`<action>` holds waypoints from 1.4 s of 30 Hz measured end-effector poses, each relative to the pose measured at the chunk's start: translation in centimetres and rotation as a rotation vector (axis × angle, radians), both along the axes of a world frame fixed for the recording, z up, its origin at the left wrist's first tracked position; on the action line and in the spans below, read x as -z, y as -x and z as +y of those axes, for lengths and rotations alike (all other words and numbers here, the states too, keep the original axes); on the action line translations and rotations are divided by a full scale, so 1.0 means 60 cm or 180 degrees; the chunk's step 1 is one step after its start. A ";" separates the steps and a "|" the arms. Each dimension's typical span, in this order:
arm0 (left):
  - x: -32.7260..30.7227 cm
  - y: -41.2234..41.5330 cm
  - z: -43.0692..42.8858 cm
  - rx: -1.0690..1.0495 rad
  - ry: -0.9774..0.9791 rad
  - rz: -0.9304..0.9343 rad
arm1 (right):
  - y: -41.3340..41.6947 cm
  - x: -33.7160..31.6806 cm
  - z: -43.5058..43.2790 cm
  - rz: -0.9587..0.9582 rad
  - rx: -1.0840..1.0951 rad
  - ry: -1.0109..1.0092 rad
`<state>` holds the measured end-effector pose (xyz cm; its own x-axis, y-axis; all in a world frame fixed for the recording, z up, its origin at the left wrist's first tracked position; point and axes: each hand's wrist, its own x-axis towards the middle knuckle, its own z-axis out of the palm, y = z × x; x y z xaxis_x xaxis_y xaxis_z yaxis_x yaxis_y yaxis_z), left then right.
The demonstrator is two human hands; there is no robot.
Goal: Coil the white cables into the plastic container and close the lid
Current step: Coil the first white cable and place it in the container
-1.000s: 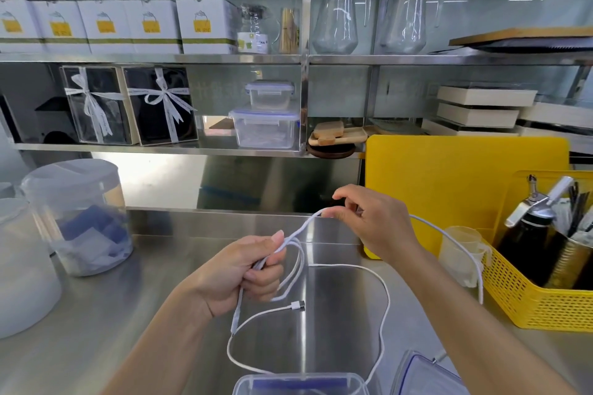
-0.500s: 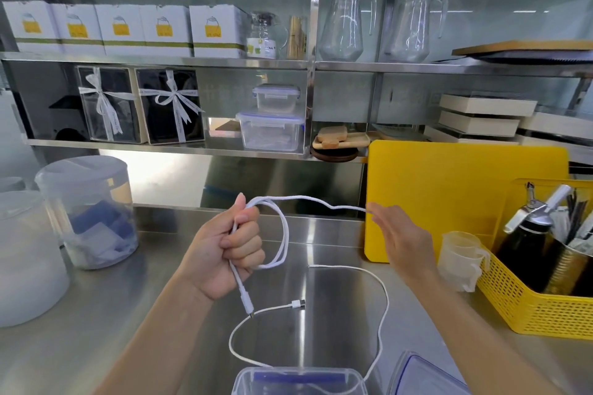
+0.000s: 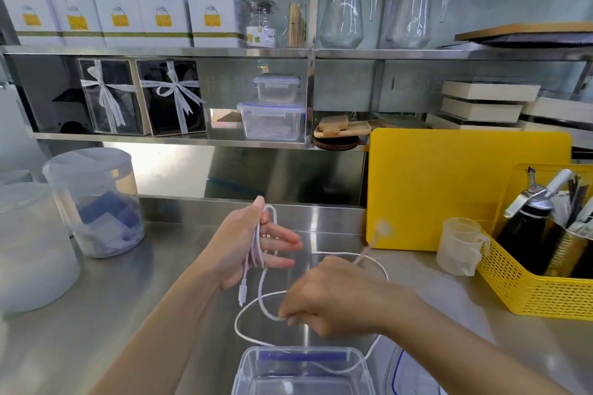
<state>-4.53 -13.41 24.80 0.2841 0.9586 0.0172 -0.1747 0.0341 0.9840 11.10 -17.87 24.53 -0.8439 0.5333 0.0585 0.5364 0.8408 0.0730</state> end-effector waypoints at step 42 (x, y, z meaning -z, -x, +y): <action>0.048 -0.077 0.006 -0.1302 -0.0511 -0.0008 | -0.089 -0.043 0.038 0.4591 0.1107 0.2018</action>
<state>0.10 -13.03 21.89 -0.1184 0.9773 0.1754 -0.1445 -0.1917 0.9707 16.44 -15.58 27.12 -0.1231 0.9236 0.3629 0.0082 0.3667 -0.9303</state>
